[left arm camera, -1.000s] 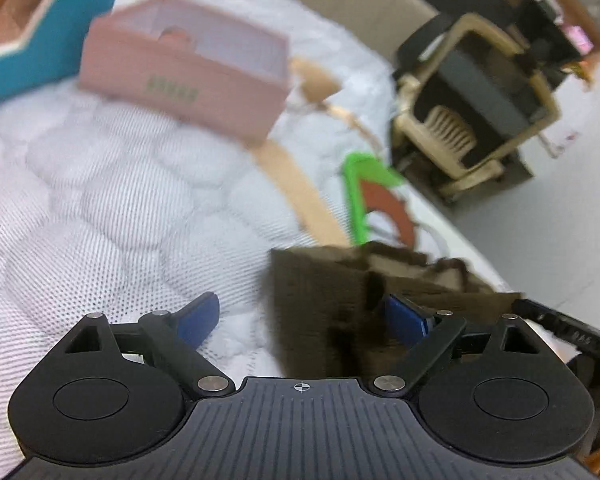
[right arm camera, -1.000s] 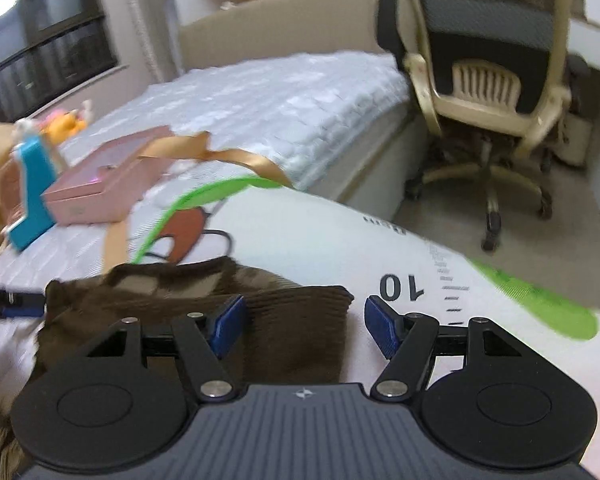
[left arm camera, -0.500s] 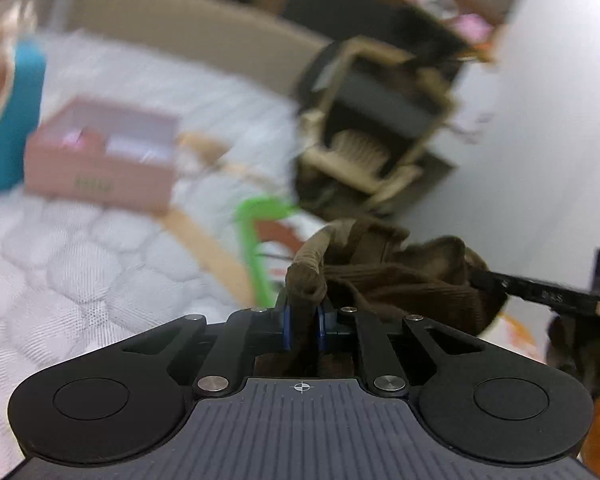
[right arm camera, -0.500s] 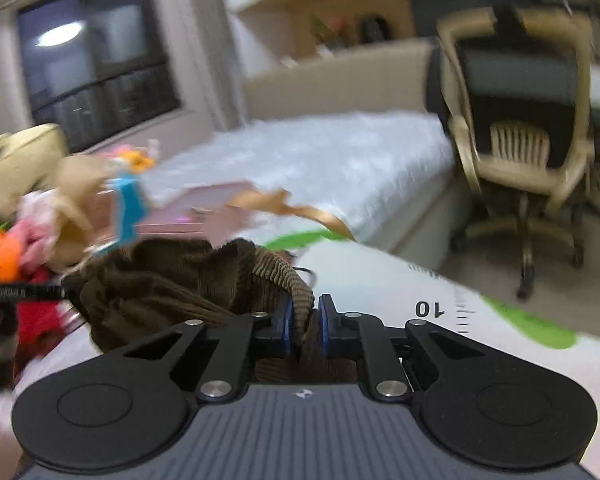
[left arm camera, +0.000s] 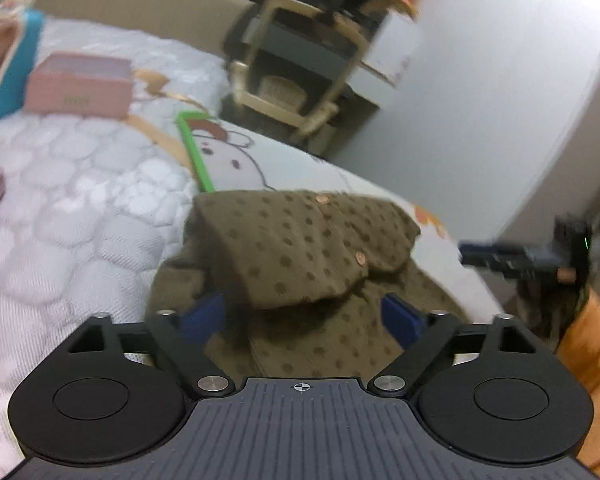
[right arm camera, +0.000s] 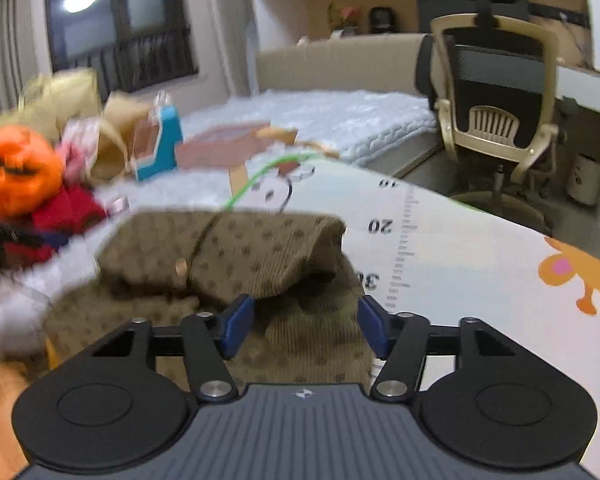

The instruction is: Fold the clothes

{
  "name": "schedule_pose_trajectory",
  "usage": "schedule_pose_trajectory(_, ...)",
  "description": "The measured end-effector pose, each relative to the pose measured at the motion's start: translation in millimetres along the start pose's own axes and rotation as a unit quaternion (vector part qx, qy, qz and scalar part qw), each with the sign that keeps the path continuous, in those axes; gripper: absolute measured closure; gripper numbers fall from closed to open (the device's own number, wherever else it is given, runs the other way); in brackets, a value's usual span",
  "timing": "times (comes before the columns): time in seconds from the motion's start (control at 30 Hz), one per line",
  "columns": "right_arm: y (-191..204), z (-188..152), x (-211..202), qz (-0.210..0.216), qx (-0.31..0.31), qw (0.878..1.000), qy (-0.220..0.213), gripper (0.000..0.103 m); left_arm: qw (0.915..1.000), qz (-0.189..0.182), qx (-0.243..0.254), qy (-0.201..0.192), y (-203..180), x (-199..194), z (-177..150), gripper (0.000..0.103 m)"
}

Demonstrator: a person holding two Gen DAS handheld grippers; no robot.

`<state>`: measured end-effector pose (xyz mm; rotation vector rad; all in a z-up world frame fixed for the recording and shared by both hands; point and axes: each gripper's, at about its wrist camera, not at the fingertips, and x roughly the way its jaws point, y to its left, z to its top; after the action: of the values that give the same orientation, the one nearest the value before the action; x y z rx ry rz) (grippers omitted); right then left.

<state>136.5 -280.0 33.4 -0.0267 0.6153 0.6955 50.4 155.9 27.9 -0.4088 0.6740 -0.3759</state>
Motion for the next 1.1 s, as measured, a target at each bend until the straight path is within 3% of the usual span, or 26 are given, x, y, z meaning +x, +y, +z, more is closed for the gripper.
schedule_pose_trajectory(0.13, -15, 9, 33, 0.008, 0.074, 0.997, -0.018, 0.034, 0.9964, 0.016, -0.084, 0.001, 19, 33, 7, 0.010)
schedule_pose_trajectory(0.23, -16, 14, 80, 0.007, 0.111, 0.994, -0.020, 0.035, 0.9936, 0.046, -0.102, 0.013, 21, 68, 10, 0.012)
schedule_pose_trajectory(0.27, -12, 16, 92, 0.008, 0.109, 0.994, -0.015, 0.042, 0.9926, 0.066, -0.100, 0.016, 19, 78, 12, 0.016)
schedule_pose_trajectory(0.3, -8, 18, 103, 0.008, 0.105, 0.994, -0.010, 0.072, 0.9916, 0.085, -0.096, 0.019, 17, 86, 14, 0.037)
schedule_pose_trajectory(0.33, -4, 21, 114, 0.009, 0.101, 0.995, -0.004, 0.087, 0.9917, 0.091, -0.088, 0.024, 13, 90, 16, 0.068)
schedule_pose_trajectory(0.37, 2, 25, 107, 0.005, 0.087, 0.996, -0.013, 0.089, 0.9920, 0.096, -0.079, 0.024, 9, 91, 19, 0.078)
schedule_pose_trajectory(0.43, 14, 33, 89, -0.005, 0.057, 0.998, -0.035, 0.093, 0.9945, 0.094, -0.046, 0.005, -7, 72, 27, 0.086)
schedule_pose_trajectory(0.57, 27, 28, 16, 0.028, 0.046, 0.996, -0.066, 0.093, 0.9979, 0.060, 0.011, -0.023, -44, 10, 25, 0.087)
schedule_pose_trajectory(0.67, 37, 6, -19, 0.035, 0.036, 0.997, -0.052, 0.093, 0.9988, 0.044, 0.023, -0.005, -53, -12, 2, 0.084)
schedule_pose_trajectory(0.8, 34, -43, -8, -0.010, 0.027, 0.999, 0.020, 0.090, 0.9973, 0.043, 0.006, 0.058, -41, -4, -39, 0.065)
schedule_pose_trajectory(0.87, 23, -59, -1, -0.016, 0.047, 0.997, 0.056, 0.078, 0.9950, 0.043, -0.012, 0.089, -31, 3, -49, 0.048)
schedule_pose_trajectory(0.9, 17, -57, -5, -0.012, 0.058, 0.997, 0.057, 0.066, 0.9940, 0.041, -0.019, 0.099, -26, 5, -52, 0.043)
schedule_pose_trajectory(0.93, 12, -55, -10, -0.008, 0.069, 0.996, 0.056, 0.056, 0.9948, 0.036, -0.022, 0.093, -23, 1, -49, 0.034)
schedule_pose_trajectory(1.03, -4, -33, -30, 0.008, 0.092, 0.996, 0.011, 0.040, 0.9978, 0.012, -0.041, 0.051, -14, -11, -29, 0.009)
schedule_pose_trajectory(1.1, -18, -15, -24, 0.040, 0.135, 0.990, -0.009, 0.039, 0.9972, -0.007, -0.068, 0.031, -3, -10, -14, 0.009)
